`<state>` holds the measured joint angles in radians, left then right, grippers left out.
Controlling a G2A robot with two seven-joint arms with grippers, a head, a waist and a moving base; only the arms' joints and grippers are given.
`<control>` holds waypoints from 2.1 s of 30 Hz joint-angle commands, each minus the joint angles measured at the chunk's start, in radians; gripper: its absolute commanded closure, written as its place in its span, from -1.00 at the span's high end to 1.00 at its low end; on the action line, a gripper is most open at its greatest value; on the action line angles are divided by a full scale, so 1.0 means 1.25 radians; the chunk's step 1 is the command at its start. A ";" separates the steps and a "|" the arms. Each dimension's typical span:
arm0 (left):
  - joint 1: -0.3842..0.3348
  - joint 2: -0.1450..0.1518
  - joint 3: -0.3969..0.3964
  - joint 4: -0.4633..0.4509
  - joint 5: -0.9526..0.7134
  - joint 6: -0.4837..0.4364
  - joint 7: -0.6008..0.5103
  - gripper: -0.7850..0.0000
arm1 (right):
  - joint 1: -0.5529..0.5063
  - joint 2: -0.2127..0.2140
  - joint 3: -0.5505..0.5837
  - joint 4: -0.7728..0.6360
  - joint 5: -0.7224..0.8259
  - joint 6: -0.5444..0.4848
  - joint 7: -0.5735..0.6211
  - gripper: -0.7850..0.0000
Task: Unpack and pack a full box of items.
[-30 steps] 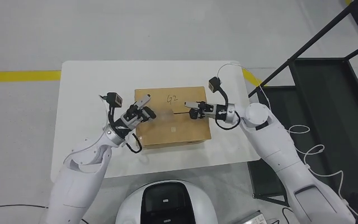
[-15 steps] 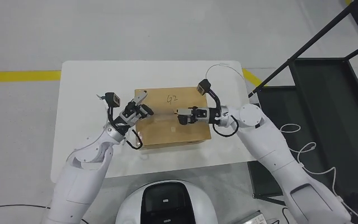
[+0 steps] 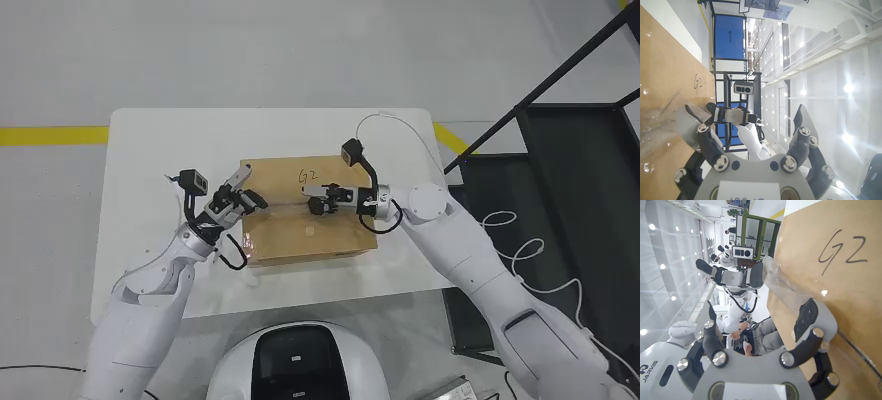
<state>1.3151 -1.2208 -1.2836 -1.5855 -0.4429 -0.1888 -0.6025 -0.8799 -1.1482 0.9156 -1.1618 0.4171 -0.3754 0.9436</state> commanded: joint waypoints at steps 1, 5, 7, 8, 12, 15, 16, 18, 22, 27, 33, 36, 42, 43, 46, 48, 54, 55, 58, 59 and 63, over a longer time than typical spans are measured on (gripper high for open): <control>0.016 0.004 -0.024 -0.009 -0.016 -0.005 -0.018 1.00 | 0.001 -0.002 -0.002 0.001 -0.017 -0.001 -0.017 1.00; 0.051 0.012 -0.070 -0.031 -0.040 -0.013 -0.048 1.00 | 0.000 -0.003 0.001 -0.005 -0.049 -0.002 -0.040 1.00; 0.079 0.017 -0.108 -0.042 -0.064 -0.033 -0.064 1.00 | -0.004 -0.002 0.007 -0.013 -0.051 -0.002 -0.042 1.00; 0.097 0.020 -0.131 -0.047 -0.084 -0.047 -0.073 1.00 | -0.007 -0.001 0.012 -0.018 -0.050 -0.005 -0.042 1.00; 0.157 0.029 -0.215 -0.047 -0.148 -0.076 -0.101 1.00 | -0.026 0.008 0.046 -0.048 -0.041 -0.011 -0.030 1.00; 0.184 0.033 -0.259 -0.027 -0.179 -0.082 -0.112 1.00 | -0.045 0.019 0.081 -0.075 -0.043 -0.001 -0.017 1.00; 0.190 0.034 -0.272 -0.017 -0.191 -0.083 -0.113 1.00 | -0.051 0.023 0.094 -0.085 -0.048 0.005 -0.013 1.00; 0.195 0.036 -0.291 0.009 -0.213 -0.085 -0.119 1.00 | -0.066 0.032 0.121 -0.106 -0.057 0.018 -0.007 1.00; 0.187 0.037 -0.314 0.078 -0.247 -0.079 -0.127 1.00 | -0.102 0.044 0.165 -0.157 -0.035 0.042 0.017 1.00; 0.162 0.037 -0.328 0.171 -0.293 -0.081 -0.136 1.00 | -0.112 0.044 0.156 -0.221 -0.049 0.078 0.027 1.00; 0.144 0.036 -0.332 0.248 -0.322 -0.086 -0.153 1.00 | -0.052 0.018 0.057 -0.211 -0.106 0.117 -0.023 1.00; 0.144 0.034 -0.332 0.271 -0.335 -0.093 -0.164 1.00 | -0.008 0.000 0.007 -0.176 -0.130 0.125 -0.055 1.00; 0.150 0.031 -0.321 0.283 -0.333 -0.113 -0.173 1.00 | 0.041 -0.025 -0.050 -0.116 -0.176 0.153 -0.097 1.00; 0.151 0.030 -0.318 0.282 -0.329 -0.117 -0.172 1.00 | 0.043 -0.026 -0.051 -0.109 -0.179 0.158 -0.101 1.00; 0.151 0.029 -0.313 0.281 -0.318 -0.126 -0.163 1.00 | 0.040 -0.024 -0.038 -0.099 -0.183 0.162 -0.105 1.00; 0.151 0.028 -0.311 0.281 -0.315 -0.128 -0.160 1.00 | 0.029 -0.019 -0.022 -0.107 -0.188 0.162 -0.102 1.00; 0.160 0.027 -0.317 0.278 -0.312 -0.148 -0.157 1.00 | -0.026 0.005 0.048 -0.173 -0.222 0.184 -0.087 1.00; 0.161 0.027 -0.318 0.277 -0.312 -0.149 -0.157 1.00 | -0.037 0.010 0.060 -0.185 -0.232 0.191 -0.085 1.00; 0.164 0.027 -0.320 0.279 -0.313 -0.151 -0.155 1.00 | -0.071 0.024 0.099 -0.219 -0.259 0.210 -0.081 1.00; 0.164 0.027 -0.321 0.280 -0.314 -0.150 -0.155 1.00 | -0.082 0.028 0.113 -0.227 -0.266 0.216 -0.082 1.00; 0.160 0.026 -0.320 0.288 -0.312 -0.150 -0.151 1.00 | -0.125 0.043 0.173 -0.253 -0.276 0.226 -0.085 1.00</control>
<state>1.5165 -1.1879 -1.6840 -1.2280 -0.8344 -0.3760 -0.7920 -1.0225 -1.0989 1.1087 -1.4707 0.0725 -0.0940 0.8383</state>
